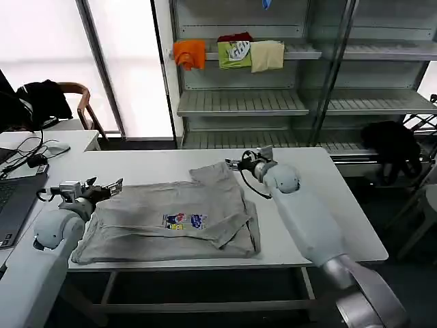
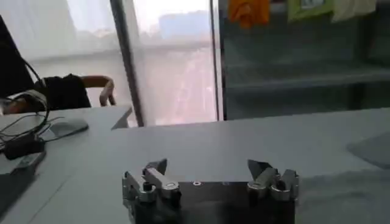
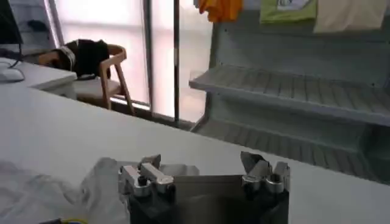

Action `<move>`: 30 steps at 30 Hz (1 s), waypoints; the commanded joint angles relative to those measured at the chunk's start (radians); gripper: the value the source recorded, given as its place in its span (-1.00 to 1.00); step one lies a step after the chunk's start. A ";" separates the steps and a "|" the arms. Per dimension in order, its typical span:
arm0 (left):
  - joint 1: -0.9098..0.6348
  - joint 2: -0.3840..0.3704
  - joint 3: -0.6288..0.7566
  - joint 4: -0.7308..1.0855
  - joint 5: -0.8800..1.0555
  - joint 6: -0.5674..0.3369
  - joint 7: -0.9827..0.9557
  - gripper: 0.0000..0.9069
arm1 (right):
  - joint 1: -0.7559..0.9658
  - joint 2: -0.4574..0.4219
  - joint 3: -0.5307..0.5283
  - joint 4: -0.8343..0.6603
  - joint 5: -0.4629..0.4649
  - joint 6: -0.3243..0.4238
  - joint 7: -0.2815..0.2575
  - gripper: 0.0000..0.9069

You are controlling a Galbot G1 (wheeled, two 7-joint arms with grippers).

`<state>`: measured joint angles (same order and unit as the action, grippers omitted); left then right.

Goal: Fold and organize the clothes.

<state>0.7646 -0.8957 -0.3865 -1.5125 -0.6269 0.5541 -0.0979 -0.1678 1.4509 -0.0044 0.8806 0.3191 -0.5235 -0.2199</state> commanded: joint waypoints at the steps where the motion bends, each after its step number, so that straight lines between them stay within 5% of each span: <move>1: -0.081 0.007 0.039 0.115 0.039 0.028 0.056 1.00 | 0.102 0.109 -0.007 -0.213 -0.106 -0.026 -0.067 1.00; 23: -0.189 -0.028 0.078 0.347 0.092 0.026 0.155 1.00 | 0.086 0.109 -0.003 -0.286 -0.126 0.036 -0.070 1.00; 28: -0.200 -0.035 0.068 0.401 0.120 0.025 0.191 1.00 | 0.077 0.104 -0.005 -0.276 -0.126 0.030 -0.072 0.80; 30: -0.206 -0.040 0.062 0.420 0.126 0.024 0.203 0.67 | 0.073 0.102 -0.005 -0.273 -0.126 0.029 -0.072 0.78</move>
<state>0.6021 -0.9254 -0.3202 -1.2249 -0.5414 0.5773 0.0508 -0.0983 1.5458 -0.0085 0.6241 0.2003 -0.4961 -0.2890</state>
